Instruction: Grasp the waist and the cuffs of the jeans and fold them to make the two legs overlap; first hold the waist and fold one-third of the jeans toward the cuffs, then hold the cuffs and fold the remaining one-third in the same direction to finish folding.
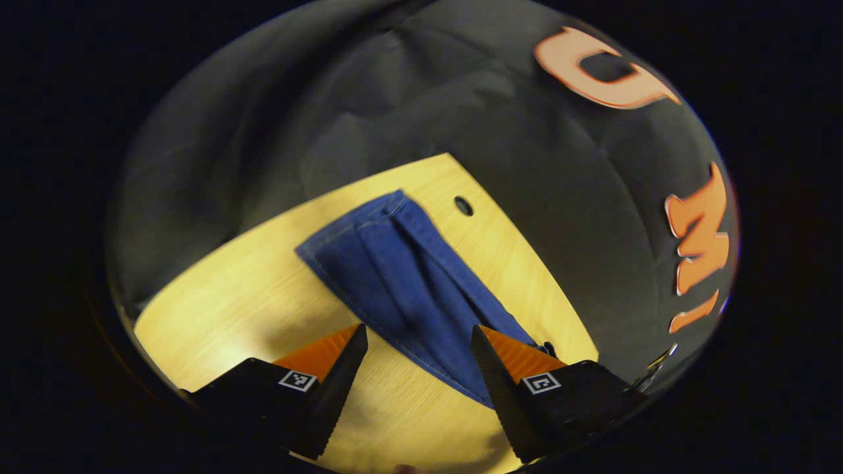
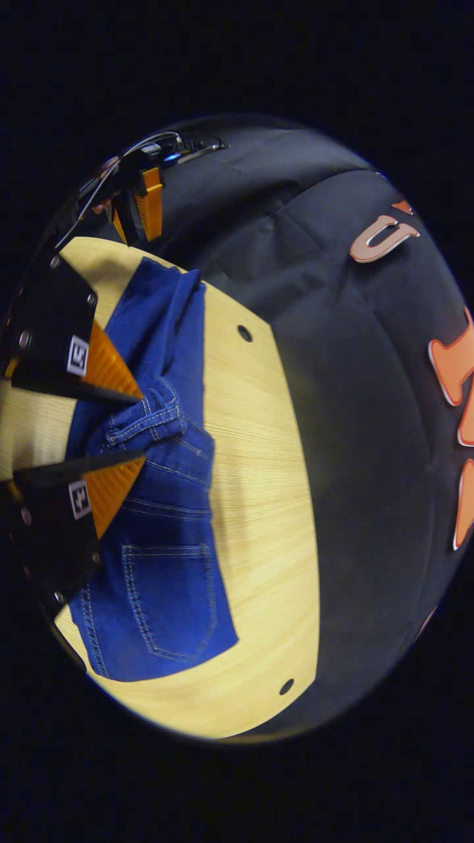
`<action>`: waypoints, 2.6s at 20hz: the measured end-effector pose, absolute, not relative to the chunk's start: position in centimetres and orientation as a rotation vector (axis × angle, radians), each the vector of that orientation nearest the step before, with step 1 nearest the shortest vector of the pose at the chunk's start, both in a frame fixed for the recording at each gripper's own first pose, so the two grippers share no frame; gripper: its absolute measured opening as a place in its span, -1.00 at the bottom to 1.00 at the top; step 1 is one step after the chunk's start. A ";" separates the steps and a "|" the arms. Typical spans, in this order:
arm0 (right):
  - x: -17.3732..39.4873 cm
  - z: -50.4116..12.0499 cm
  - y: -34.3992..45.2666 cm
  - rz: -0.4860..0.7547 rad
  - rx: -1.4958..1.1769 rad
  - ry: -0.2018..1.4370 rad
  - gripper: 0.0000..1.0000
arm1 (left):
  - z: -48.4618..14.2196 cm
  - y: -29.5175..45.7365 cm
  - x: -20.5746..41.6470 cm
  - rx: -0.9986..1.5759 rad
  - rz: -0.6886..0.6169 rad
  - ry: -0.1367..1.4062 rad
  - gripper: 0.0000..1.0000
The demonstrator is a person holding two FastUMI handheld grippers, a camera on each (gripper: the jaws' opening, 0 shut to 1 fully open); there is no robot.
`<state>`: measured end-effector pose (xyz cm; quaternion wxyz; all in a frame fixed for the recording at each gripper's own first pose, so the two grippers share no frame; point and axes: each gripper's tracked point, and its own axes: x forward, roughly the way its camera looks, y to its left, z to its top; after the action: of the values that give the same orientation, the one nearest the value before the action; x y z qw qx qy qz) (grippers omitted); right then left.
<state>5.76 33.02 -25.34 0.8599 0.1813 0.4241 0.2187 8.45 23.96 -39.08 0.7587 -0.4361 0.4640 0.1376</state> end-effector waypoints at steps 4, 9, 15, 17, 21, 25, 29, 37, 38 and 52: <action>4.1 -25.1 32.5 0.492 0.343 0.896 0.75 | -40.7 24.1 8.6 -1.079 0.319 1.058 0.95; 4.5 -22.4 28.2 0.433 0.348 0.836 0.91 | -43.2 26.7 10.2 -1.240 0.409 1.029 0.94; 5.2 -19.8 21.5 0.308 0.385 0.757 0.92 | -43.7 29.0 13.3 -1.341 0.419 0.961 0.89; 5.4 -18.7 19.9 0.287 0.398 0.734 0.92 | -43.7 29.0 14.4 -1.368 0.409 0.931 0.89; 5.1 -17.8 18.3 0.257 0.409 0.712 0.92 | -44.5 28.0 16.1 -1.319 0.391 0.965 0.72; 4.7 -17.3 17.7 0.247 0.407 0.706 0.91 | -46.1 26.7 17.8 -1.248 0.354 1.032 0.42; 4.3 -16.5 16.9 0.233 0.415 0.687 0.92 | -46.6 27.5 16.8 -1.253 0.381 1.016 -0.72; 5.7 -13.7 12.5 0.150 0.426 0.588 0.92 | -40.1 26.6 18.4 -1.053 0.283 0.851 -0.94; 5.8 -13.3 11.8 0.129 0.419 0.570 0.92 | -38.8 26.4 18.4 -1.029 0.265 0.832 -0.94; 6.8 -11.3 5.1 0.101 0.420 0.453 0.94 | -17.8 7.0 23.1 -0.707 -0.202 0.645 -0.95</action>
<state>6.78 5.07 -11.30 0.9513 0.2067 0.2230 0.0497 23.05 6.96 -17.79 0.8828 -0.3398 0.3096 -0.0969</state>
